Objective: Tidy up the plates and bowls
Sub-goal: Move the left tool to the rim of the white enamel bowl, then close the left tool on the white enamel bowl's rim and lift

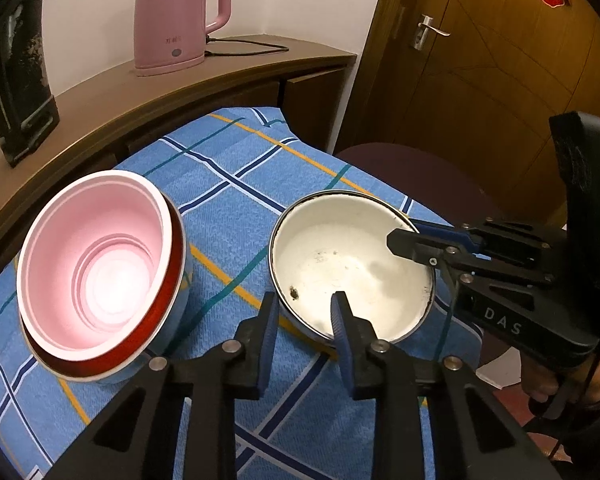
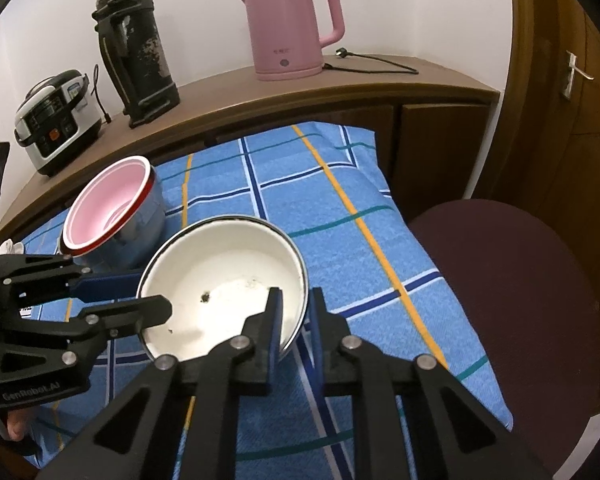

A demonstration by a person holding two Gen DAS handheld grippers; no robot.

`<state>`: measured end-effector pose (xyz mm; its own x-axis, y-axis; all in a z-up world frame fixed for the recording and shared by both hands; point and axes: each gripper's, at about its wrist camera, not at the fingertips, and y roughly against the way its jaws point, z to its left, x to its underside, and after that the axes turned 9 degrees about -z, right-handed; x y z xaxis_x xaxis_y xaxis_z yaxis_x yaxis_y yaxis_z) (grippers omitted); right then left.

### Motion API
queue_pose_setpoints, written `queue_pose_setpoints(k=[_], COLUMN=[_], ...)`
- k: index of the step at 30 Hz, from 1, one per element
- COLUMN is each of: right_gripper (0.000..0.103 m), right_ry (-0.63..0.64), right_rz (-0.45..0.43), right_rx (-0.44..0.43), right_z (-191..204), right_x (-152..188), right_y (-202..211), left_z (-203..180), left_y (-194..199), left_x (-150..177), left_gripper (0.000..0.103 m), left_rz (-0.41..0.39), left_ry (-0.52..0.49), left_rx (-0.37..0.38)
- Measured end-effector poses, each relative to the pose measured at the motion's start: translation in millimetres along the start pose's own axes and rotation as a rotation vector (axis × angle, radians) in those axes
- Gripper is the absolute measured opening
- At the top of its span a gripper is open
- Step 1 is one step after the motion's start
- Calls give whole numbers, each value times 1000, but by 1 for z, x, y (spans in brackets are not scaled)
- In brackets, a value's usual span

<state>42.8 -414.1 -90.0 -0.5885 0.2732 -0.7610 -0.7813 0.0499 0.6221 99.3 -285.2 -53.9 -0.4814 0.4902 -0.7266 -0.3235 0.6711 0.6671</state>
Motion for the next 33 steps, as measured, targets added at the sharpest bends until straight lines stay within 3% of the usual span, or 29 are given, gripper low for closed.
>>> queue_pose_setpoints(k=[25, 33], right_gripper=[10, 10], right_ry=[23, 16], right_rz=[-32, -39], right_rx=[1, -35], right_z=[3, 8], right_x=[-1, -7], right_y=[14, 22], left_z=[0, 3], left_y=[1, 10], left_x=[1, -5], left_gripper=[25, 25], left_rz=[17, 10], left_ry=[5, 14], left_rx=[14, -4])
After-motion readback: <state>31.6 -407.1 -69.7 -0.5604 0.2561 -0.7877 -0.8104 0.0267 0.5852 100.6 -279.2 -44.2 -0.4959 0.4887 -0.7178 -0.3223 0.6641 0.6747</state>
